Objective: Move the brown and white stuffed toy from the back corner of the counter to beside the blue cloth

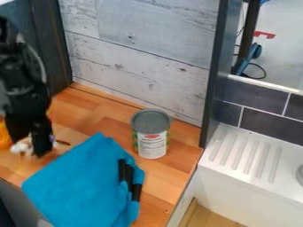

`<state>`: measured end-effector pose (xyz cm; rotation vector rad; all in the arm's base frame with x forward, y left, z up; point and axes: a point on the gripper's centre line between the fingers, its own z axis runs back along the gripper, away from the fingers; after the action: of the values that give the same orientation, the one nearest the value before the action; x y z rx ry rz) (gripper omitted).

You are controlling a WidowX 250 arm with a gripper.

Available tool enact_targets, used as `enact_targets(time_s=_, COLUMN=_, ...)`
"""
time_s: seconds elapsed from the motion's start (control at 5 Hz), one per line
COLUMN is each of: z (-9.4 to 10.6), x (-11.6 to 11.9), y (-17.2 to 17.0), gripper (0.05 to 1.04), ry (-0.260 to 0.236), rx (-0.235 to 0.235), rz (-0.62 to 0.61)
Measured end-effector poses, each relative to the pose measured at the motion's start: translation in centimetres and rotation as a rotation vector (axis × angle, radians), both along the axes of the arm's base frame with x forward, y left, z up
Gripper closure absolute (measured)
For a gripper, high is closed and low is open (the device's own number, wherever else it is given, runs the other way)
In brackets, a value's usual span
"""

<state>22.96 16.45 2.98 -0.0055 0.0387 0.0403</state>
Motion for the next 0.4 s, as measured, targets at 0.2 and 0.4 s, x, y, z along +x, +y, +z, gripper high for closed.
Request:
enact_targets(time_s=0.2, z=1.4, x=0.5, y=-0.4, gripper=0.078, ry=-0.029, rx=-0.025, rz=0.002)
enact_targets(time_s=0.4, z=3.1, x=2.0, y=-0.7, gripper=0.083, ry=-0.058, rx=-0.003, rz=-0.025)
